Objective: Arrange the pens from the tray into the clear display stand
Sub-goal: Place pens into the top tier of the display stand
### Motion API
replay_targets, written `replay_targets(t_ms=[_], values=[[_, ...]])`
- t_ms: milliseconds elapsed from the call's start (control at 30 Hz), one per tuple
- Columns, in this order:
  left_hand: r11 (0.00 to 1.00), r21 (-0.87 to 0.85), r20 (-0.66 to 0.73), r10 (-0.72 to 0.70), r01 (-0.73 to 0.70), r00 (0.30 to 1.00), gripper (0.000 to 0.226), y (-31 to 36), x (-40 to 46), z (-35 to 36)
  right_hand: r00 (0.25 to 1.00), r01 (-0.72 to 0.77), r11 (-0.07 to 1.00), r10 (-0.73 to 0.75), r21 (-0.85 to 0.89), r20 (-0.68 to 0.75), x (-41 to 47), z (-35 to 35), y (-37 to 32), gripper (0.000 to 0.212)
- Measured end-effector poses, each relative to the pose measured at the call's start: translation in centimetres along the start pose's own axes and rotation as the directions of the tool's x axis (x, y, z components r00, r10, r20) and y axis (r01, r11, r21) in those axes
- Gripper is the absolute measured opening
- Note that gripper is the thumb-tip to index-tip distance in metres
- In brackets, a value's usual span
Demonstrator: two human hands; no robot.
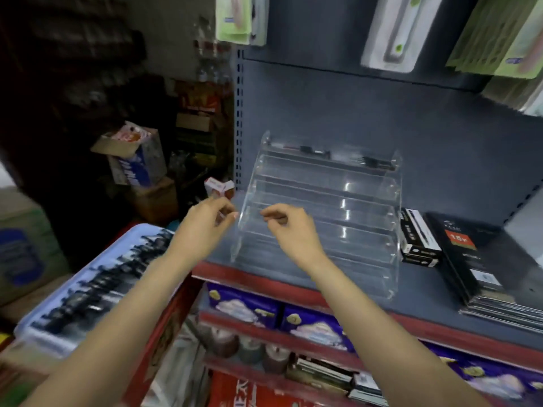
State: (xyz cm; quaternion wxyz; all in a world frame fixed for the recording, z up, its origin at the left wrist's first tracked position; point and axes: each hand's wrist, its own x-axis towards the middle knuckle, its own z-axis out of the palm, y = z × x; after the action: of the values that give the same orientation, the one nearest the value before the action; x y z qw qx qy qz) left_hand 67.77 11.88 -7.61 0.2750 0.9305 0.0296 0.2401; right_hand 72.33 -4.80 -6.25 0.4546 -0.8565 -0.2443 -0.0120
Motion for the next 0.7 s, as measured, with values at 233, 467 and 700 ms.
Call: replay_targets(t_ms=[233, 467, 700], values=[[0.94, 0.251, 0.095, -0.263, 0.232, 0.96, 0.013, -13.7, -7.6, -5.5, 0.951, 0.034, 0.999, -0.021, -0.039, 0.309, -0.9, 14.9, -4.7, 0.025], [0.896, 0.147, 0.219, -0.442, 0.418, 0.87, 0.013, -28.9, -9.7, -8.7, 0.88, -0.021, 0.963, 0.146, -0.27, 0.453, 2.1, 29.9, -4.7, 0.032], [0.916, 0.189, 0.412, -0.402, 0.355, 0.818, 0.034, -37.8, -9.4, -7.7, 0.875, -0.119, 0.883, 0.31, -0.453, 0.373, 4.3, 38.2, -2.4, 0.044]])
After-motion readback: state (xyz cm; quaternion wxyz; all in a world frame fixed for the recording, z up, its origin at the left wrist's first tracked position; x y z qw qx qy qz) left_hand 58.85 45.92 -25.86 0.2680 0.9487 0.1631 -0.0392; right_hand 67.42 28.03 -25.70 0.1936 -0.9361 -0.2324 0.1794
